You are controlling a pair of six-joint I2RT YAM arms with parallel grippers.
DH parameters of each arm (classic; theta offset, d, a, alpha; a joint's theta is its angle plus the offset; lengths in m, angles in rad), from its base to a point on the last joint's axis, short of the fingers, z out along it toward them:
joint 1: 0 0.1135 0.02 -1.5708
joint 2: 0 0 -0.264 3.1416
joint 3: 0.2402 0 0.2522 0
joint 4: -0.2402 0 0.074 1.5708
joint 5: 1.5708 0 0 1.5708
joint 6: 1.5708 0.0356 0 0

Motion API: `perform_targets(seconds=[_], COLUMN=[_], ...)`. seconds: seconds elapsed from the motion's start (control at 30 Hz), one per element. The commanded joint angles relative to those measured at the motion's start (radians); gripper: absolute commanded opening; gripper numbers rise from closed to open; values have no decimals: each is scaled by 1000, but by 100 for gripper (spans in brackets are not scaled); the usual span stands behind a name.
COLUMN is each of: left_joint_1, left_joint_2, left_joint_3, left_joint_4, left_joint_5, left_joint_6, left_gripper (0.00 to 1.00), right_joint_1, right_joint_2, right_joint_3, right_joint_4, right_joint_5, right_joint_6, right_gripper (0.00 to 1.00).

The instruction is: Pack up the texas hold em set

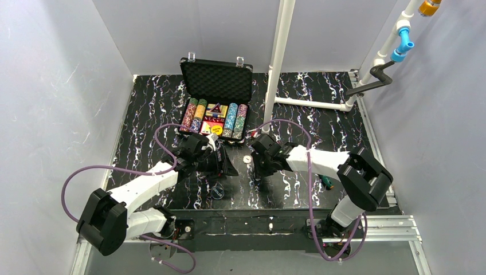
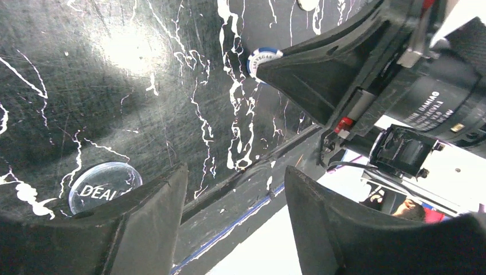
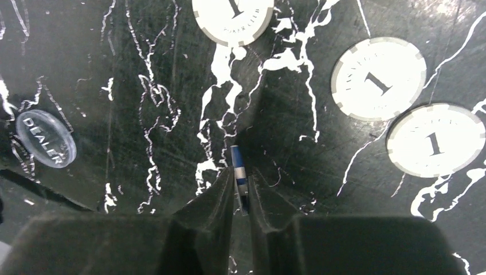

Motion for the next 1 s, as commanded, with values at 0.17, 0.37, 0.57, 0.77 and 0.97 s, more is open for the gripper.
perform_targets(seconds=[0.17, 0.37, 0.57, 0.77, 0.97], left_joint_1=[-4, -5, -7, -8, -9], left_joint_2=[5, -44, -33, -74, -128], left_joint_3=[-50, -110, -58, -56, -68], left_joint_4=[123, 470, 483, 591, 659], left_joint_5=[132, 324, 433, 449, 451], left_joint_6=[-37, -85, -44, -109, -144], left_gripper=[65, 63, 57, 47, 29], right_joint_1=[-19, -152, -226, -237, -238], right_joint_2=[-105, -249, -315, -349, -333], right_joint_3=[-20, -144, -134, -153, -178], right_joint_4=[30, 293, 461, 671, 854], right_joint_5=[-142, -538, -817, -891, -939], right_joint_6=[19, 74, 208, 355, 456], right_gripper=[1, 1, 1, 1, 1])
